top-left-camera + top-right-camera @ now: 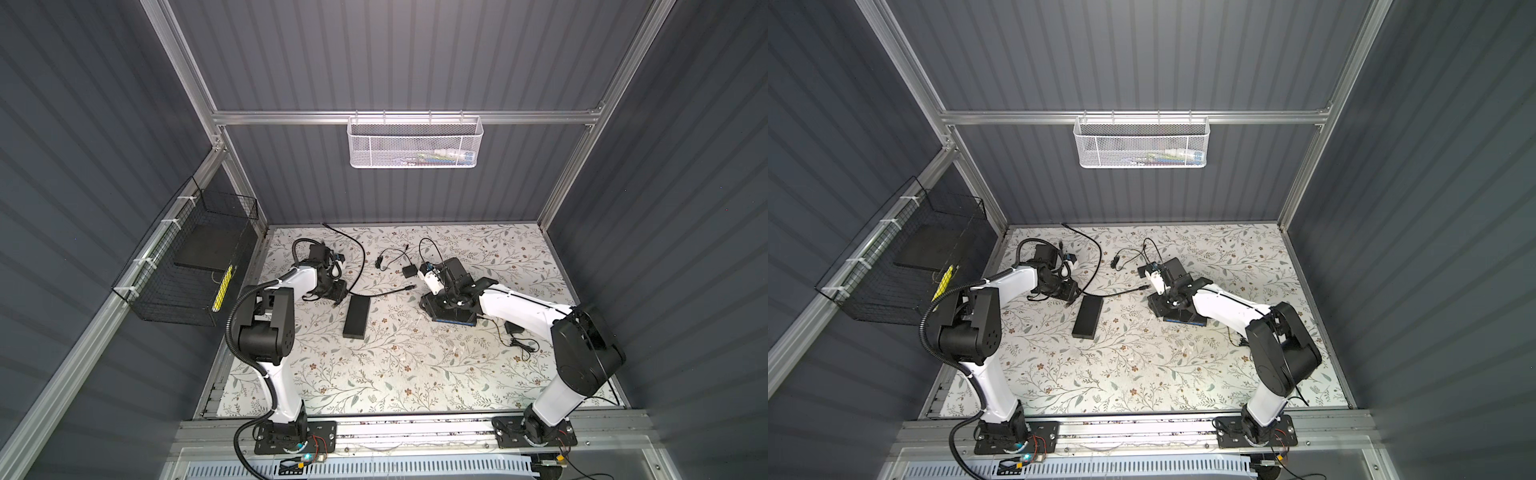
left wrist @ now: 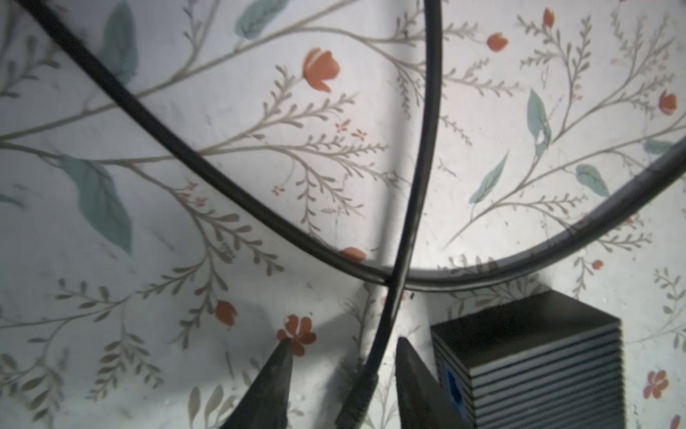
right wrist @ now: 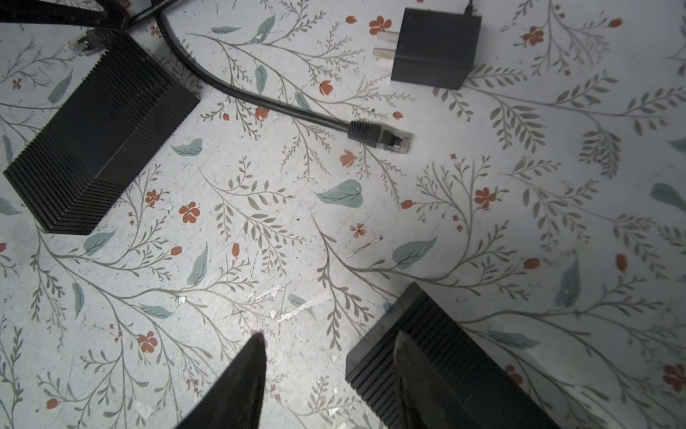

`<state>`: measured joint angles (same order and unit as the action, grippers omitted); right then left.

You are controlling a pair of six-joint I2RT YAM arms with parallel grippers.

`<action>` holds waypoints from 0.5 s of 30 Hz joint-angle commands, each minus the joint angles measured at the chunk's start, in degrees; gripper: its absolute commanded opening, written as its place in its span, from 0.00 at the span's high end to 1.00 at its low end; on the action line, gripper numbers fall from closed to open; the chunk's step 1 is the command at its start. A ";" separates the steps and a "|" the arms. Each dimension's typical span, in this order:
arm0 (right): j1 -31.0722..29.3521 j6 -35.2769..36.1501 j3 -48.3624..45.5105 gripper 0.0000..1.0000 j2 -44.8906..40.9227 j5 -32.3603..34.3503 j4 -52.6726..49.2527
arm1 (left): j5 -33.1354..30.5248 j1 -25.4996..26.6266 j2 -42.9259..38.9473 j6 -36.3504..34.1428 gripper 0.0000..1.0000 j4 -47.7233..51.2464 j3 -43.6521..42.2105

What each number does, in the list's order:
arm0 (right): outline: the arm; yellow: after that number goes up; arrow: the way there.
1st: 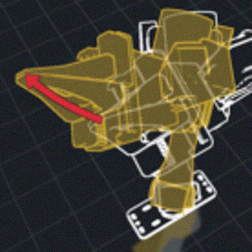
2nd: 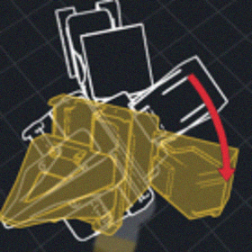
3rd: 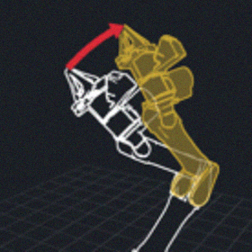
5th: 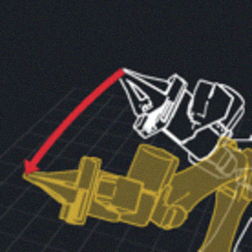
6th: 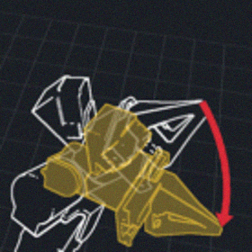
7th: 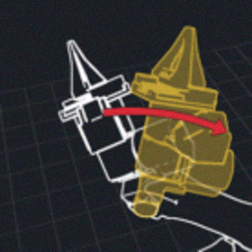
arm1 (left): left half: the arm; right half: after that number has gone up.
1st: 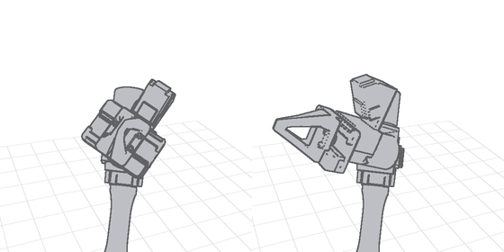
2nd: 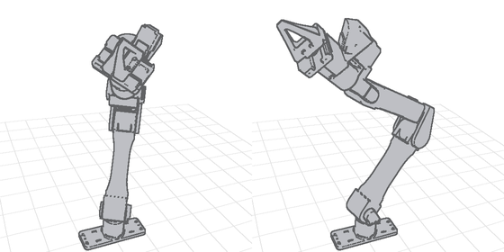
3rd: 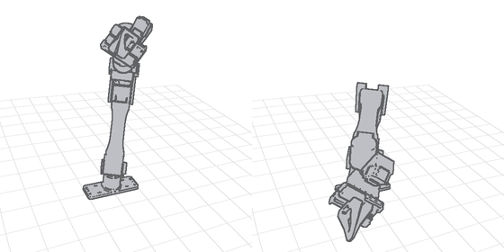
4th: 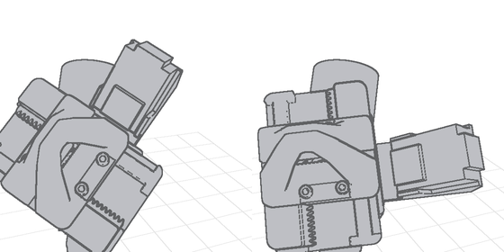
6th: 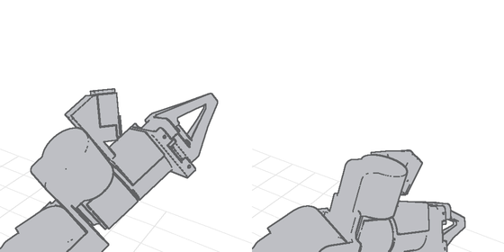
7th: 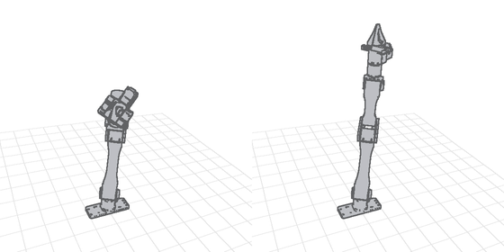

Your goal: Insert the plug into the switch port

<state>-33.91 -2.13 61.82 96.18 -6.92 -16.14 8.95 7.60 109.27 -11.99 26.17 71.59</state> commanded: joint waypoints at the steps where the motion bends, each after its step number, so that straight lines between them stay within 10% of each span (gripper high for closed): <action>1: -0.18 -0.77 -1.30 0.44 0.45 -0.27 1.25 | -0.40 -0.39 -0.15 -2.25 0.54 2.21 0.70; 15: -0.10 -1.80 -2.55 0.44 1.19 -0.15 2.58 | -4.37 1.28 1.17 -3.65 0.61 3.37 0.22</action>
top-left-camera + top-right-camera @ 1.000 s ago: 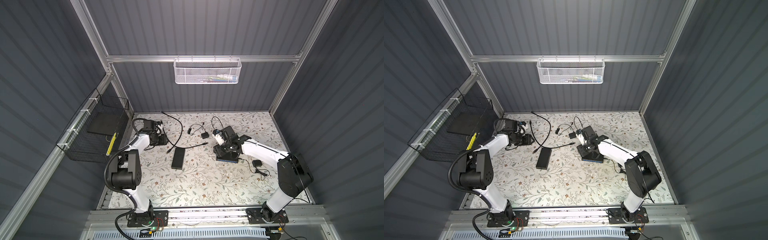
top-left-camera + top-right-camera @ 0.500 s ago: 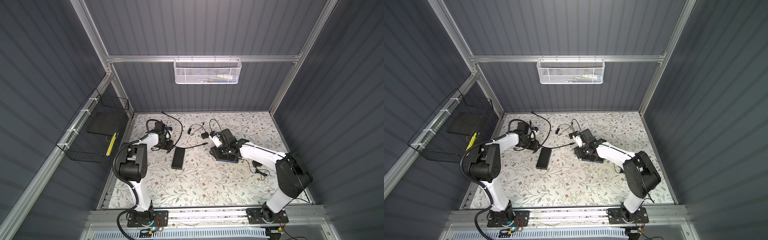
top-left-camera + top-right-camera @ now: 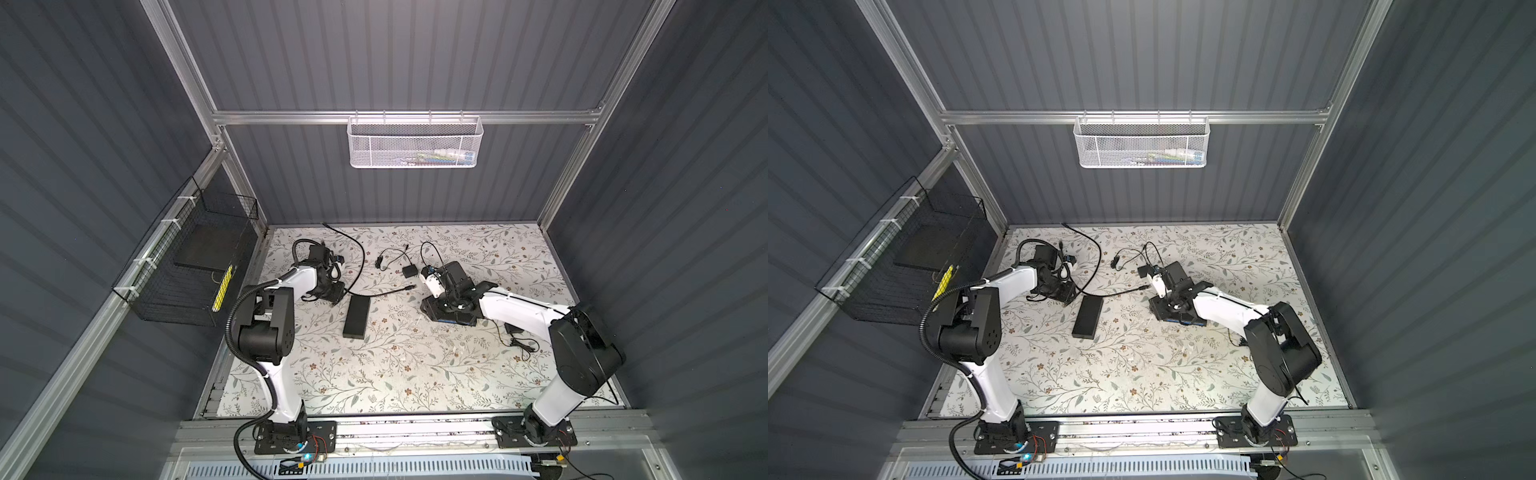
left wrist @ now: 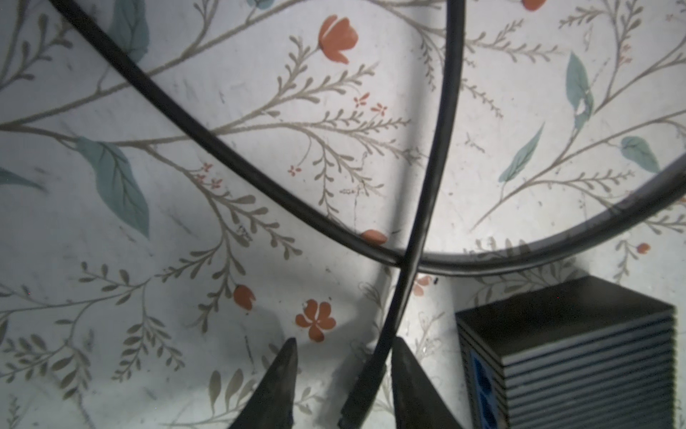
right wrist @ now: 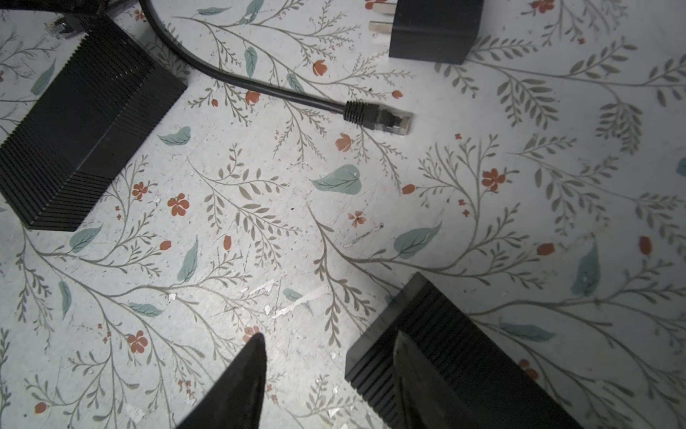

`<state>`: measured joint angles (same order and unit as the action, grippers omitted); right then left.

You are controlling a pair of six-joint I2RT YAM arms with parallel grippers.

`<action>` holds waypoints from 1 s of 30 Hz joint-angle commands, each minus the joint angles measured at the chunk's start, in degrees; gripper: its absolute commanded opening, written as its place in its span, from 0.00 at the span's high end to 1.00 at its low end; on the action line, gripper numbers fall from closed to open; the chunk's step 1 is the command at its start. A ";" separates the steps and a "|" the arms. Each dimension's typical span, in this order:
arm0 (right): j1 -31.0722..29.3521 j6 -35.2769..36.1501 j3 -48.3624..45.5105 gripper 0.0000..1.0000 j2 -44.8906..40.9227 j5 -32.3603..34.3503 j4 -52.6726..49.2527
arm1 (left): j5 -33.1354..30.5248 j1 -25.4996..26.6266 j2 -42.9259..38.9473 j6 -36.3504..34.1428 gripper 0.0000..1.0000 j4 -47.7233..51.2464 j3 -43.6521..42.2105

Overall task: Insert the plug into the switch port
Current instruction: 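Lift the black network cable with the left gripper while the right gripper holds the switch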

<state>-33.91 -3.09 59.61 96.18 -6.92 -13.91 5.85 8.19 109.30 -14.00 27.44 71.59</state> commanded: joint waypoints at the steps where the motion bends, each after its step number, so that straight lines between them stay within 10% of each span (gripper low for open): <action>1: -0.10 -0.74 -0.29 0.44 1.20 0.04 0.22 | -1.36 0.94 1.27 -1.65 0.62 2.09 0.35; 30: -0.11 -4.02 -3.06 0.54 -1.24 2.48 1.46 | -1.02 3.50 -11.58 1.17 0.97 4.59 4.63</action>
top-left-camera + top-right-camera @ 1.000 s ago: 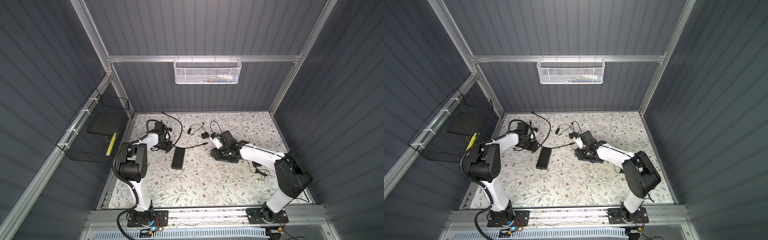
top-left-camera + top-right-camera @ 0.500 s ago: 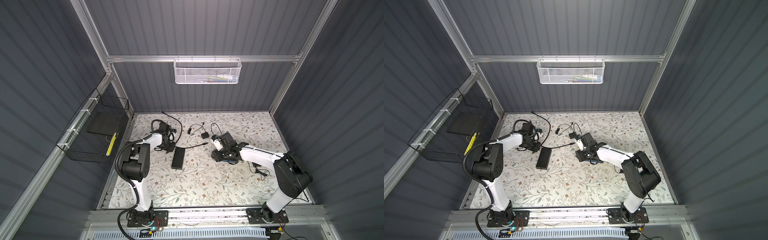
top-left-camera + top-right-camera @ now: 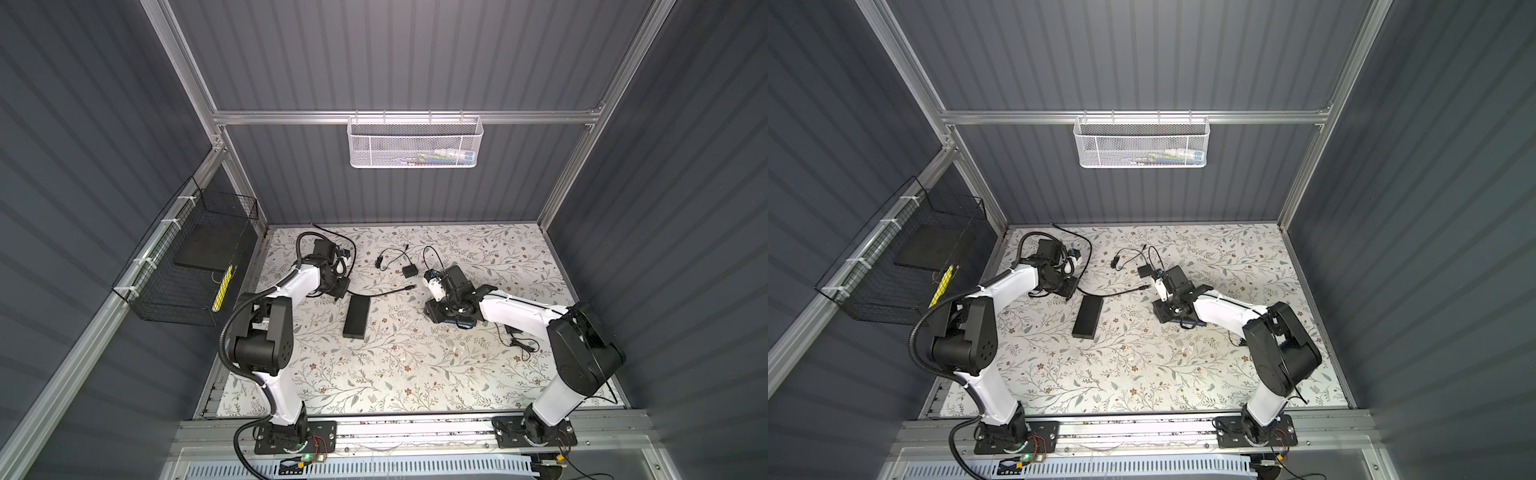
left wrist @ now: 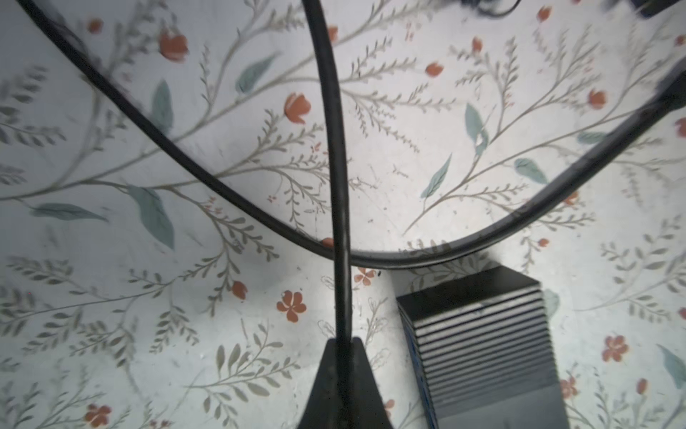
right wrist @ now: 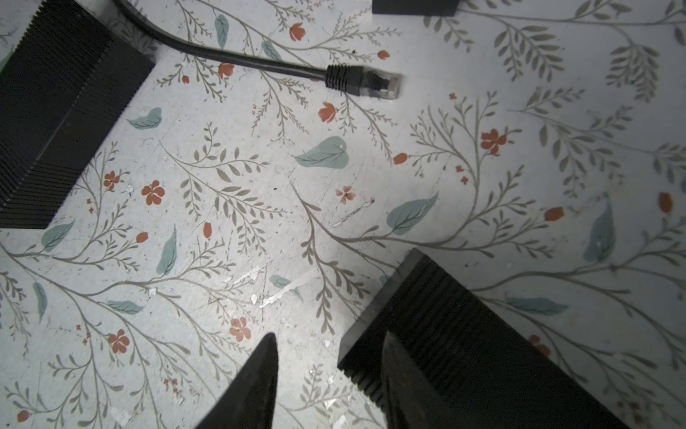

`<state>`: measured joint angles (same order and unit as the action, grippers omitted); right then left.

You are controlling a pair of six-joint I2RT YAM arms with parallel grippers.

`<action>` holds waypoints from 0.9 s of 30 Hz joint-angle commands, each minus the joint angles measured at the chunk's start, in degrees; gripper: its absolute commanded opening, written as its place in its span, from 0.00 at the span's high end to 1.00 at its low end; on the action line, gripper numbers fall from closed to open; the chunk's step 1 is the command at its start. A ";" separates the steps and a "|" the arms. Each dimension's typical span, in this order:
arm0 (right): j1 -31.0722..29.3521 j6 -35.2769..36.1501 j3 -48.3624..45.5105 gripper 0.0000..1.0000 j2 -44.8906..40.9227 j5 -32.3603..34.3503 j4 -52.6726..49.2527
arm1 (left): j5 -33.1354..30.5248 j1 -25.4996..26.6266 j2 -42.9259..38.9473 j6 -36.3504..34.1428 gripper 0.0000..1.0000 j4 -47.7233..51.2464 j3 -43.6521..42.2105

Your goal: Insert the plug into the switch port

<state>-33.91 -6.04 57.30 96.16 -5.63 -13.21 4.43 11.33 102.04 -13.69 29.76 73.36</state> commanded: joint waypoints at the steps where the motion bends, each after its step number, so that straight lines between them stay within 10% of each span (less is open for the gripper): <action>1: -0.10 -1.15 -0.79 0.54 -1.49 1.51 0.71 | 0.89 0.44 -5.55 0.86 0.97 2.59 3.33; 16: 12.17 -5.50 -5.07 0.57 -24.02 8.21 -0.74 | 6.25 19.13 -12.45 -2.36 0.96 15.90 22.12; 27: 22.41 -4.20 -8.57 0.57 -44.30 14.60 -7.88 | 15.43 31.57 2.31 -0.92 0.95 12.51 22.26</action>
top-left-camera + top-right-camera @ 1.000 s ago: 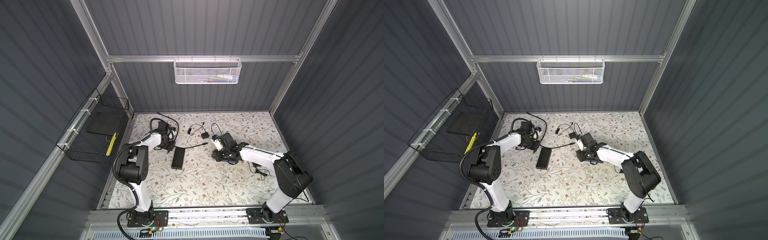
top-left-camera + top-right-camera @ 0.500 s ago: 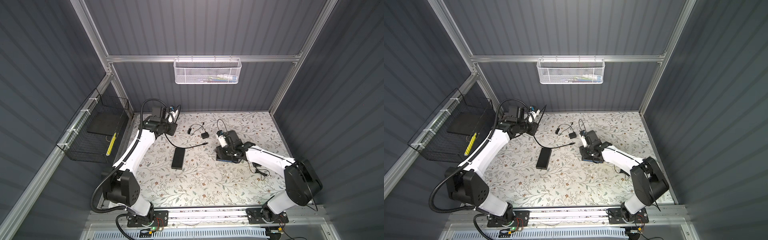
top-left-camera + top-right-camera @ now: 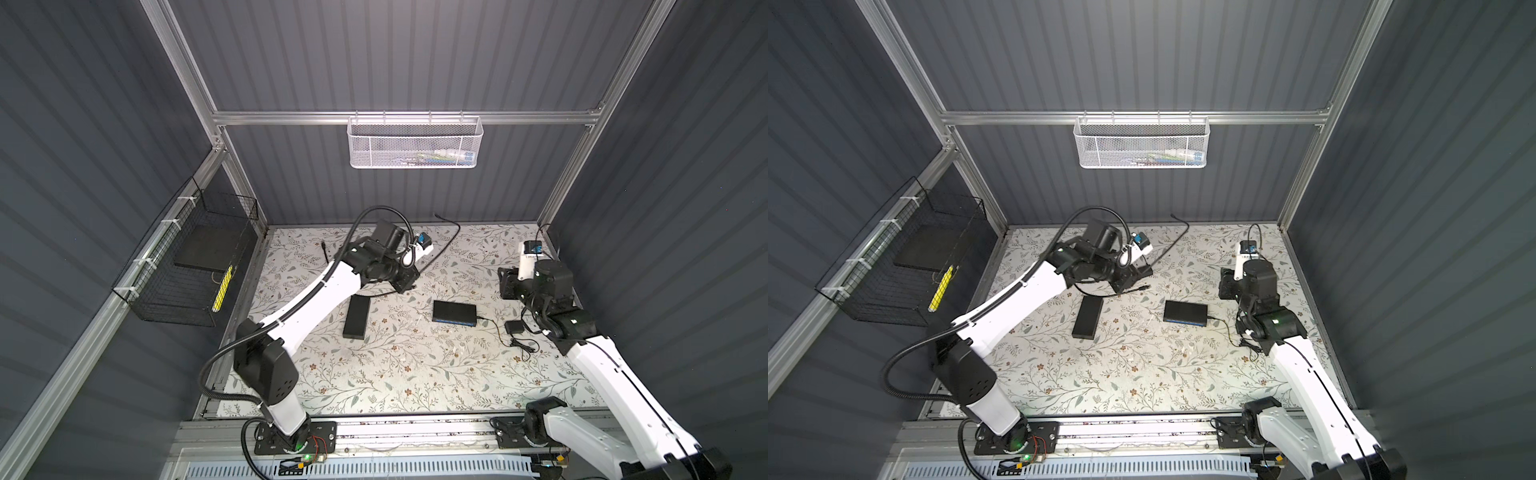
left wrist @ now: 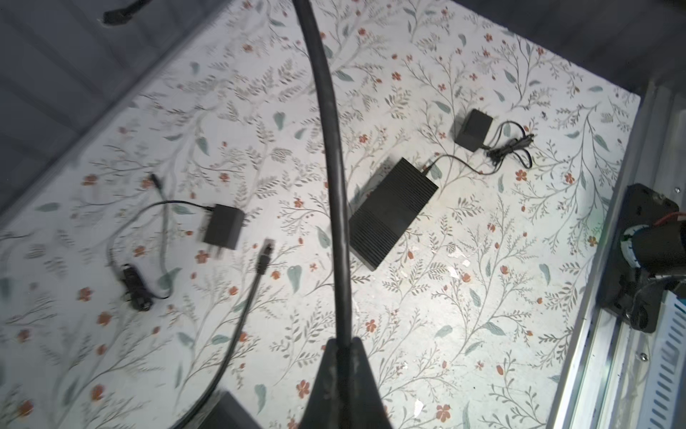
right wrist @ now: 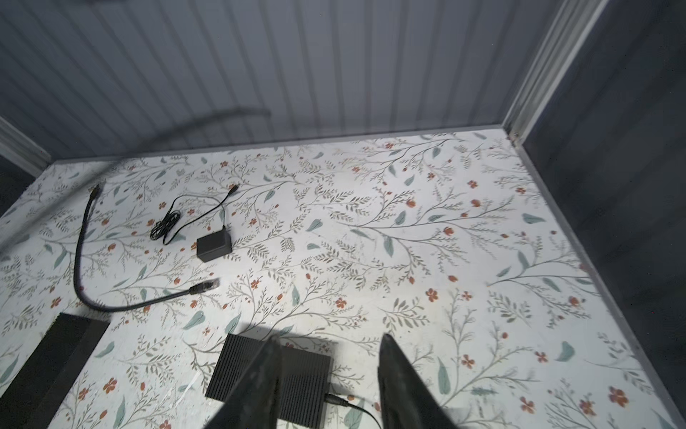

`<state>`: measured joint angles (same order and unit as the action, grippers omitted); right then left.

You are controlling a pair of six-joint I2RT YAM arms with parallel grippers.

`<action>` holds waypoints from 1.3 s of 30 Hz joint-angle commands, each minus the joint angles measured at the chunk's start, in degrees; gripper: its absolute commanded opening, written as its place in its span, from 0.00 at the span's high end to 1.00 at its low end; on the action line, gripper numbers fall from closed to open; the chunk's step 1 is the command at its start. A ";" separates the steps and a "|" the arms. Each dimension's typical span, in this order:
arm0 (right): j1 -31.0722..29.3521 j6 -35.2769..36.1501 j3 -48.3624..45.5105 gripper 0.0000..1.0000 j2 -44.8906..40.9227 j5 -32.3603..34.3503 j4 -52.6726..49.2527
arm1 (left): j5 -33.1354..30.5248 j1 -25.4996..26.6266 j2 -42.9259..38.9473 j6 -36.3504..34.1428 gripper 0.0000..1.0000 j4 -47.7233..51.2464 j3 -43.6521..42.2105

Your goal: Insert the plug into the switch port

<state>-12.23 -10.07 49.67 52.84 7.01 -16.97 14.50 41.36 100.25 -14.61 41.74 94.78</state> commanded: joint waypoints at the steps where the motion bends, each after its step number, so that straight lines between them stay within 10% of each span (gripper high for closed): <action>1: 0.80 -0.82 -0.80 0.57 -1.66 1.65 -4.46 | 6.67 2.37 5.31 0.17 0.95 0.14 0.93; 23: 0.72 -2.25 -3.70 0.53 -5.76 -4.87 -7.35 | 19.04 12.25 22.75 5.40 0.90 -10.13 -2.29; 29: 0.72 -1.85 -3.46 0.53 -5.77 -4.85 -10.61 | 17.62 12.21 25.21 7.47 0.71 -15.05 -3.09; 39: -2.49 1.28 0.32 0.54 1.58 -10.96 -18.60 | 12.50 2.90 8.41 10.38 0.50 -22.11 -10.12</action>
<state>-12.73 -10.90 47.97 52.95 -1.74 -31.42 28.62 49.56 118.67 -6.39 24.71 87.24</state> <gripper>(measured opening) 0.458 0.486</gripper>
